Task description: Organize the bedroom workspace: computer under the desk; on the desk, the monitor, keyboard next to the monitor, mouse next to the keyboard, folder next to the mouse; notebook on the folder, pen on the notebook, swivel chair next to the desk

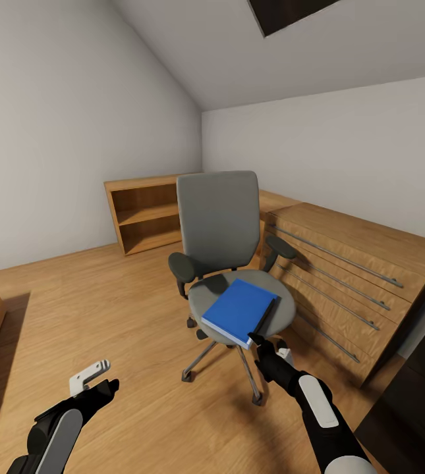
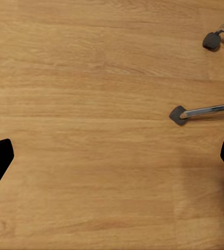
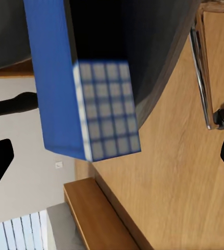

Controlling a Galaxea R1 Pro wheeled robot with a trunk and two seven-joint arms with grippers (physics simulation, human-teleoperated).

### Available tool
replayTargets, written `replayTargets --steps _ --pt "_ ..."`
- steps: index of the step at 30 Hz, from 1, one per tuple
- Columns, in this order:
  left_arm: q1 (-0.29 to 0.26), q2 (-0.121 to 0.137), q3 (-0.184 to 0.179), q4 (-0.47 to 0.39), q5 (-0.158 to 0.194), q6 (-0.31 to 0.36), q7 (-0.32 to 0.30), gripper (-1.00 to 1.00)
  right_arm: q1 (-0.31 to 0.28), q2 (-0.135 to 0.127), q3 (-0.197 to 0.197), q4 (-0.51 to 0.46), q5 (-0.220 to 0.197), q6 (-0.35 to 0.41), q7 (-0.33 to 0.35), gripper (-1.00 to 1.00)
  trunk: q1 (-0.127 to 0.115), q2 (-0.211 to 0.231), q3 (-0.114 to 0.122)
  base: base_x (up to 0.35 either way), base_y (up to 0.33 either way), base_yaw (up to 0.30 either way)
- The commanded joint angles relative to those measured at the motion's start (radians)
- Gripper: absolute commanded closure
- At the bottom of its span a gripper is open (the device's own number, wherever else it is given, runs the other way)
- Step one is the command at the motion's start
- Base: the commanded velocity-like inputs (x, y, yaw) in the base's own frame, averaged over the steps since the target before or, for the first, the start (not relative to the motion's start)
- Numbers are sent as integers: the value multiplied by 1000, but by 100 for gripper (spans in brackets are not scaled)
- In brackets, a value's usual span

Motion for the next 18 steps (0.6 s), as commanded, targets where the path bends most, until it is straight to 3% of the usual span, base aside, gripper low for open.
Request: replayTargets --steps 1,9,18 --pt "-1 0 0 -1 11 2 9 -100 -1 1 -5 0 0 7 3 -100 0 0 -1 0 0 0" --pt "-1 0 0 0 12 1 8 -100 -1 1 -5 -1 0 7 5 -100 0 0 -1 9 0 0" --pt "-1 0 0 2 12 0 9 -100 -1 0 -5 -1 0 7 4 -100 0 0 -1 98 0 0"
